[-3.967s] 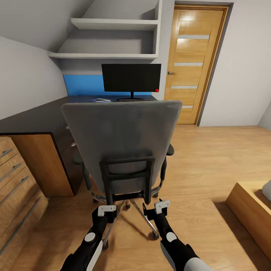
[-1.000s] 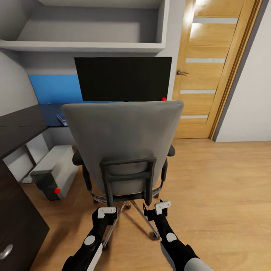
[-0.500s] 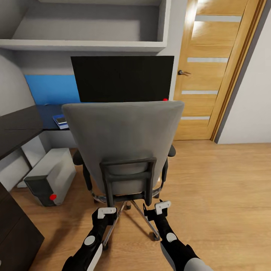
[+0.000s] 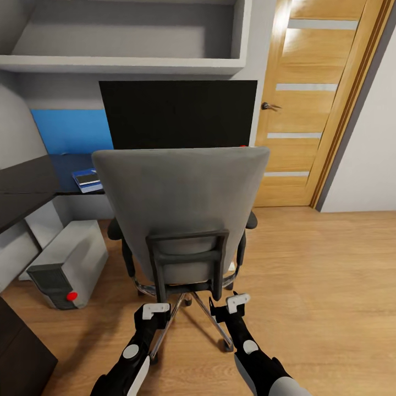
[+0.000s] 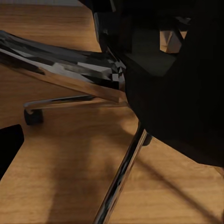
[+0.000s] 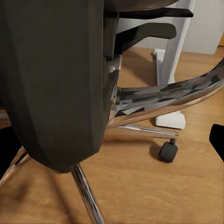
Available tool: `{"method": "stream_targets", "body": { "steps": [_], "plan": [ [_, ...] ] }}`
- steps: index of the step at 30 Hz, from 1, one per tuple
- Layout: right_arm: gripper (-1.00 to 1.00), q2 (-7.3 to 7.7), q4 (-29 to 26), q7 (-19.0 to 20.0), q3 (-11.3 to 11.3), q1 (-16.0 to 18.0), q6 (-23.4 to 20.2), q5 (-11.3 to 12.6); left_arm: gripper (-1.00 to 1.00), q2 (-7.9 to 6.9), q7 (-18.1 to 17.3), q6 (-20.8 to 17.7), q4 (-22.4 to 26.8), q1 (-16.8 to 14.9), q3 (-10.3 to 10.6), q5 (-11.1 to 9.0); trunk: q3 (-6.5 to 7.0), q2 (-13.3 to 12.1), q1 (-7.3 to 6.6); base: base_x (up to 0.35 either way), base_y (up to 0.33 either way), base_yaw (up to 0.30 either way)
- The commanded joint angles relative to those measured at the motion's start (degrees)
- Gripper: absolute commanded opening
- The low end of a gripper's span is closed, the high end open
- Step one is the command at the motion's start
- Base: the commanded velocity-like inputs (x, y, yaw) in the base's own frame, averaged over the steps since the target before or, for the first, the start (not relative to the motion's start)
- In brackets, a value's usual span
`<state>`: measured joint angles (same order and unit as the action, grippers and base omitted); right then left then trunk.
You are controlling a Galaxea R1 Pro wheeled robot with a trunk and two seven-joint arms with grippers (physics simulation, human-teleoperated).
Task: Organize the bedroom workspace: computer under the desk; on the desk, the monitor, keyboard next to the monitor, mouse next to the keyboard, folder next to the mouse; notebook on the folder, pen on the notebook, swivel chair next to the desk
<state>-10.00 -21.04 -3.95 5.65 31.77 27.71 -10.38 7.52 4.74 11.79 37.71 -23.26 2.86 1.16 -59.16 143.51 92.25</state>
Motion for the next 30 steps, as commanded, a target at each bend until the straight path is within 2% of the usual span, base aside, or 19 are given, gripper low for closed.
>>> {"method": "stream_targets", "body": {
  "steps": [1, 10, 19, 30],
  "plan": [
    [1.00, 0.00, 0.04, -0.54, -0.20, 0.04, 0.14, -0.16, 1.00, -0.05, 0.62, 0.17, 0.00, -0.03, 0.13, 0.08, -0.05, 0.02, -0.01, 0.016, 0.000, 0.000],
    [1.00, 0.00, 0.04, -0.54, -0.20, 0.04, 0.20, -0.16, 1.00, -0.05, 0.63, 0.17, 0.00, -0.03, 0.13, 0.08, -0.05, 0.02, -0.01, 0.115, 0.000, 0.000],
    [1.00, 0.00, 0.04, -0.54, -0.20, 0.04, 0.24, -0.16, 1.00, -0.05, 0.63, 0.17, 0.00, -0.03, 0.13, 0.08, -0.05, 0.02, -0.01, 0.021, 0.000, 0.000],
    [1.00, 0.00, 0.09, -0.54, -0.20, 0.04, 0.23, -0.16, 1.00, -0.05, 0.63, 0.16, 0.00, -0.03, 0.13, 0.08, -0.05, 0.02, -0.01, -0.143, 0.000, 0.000]
  ]
}}
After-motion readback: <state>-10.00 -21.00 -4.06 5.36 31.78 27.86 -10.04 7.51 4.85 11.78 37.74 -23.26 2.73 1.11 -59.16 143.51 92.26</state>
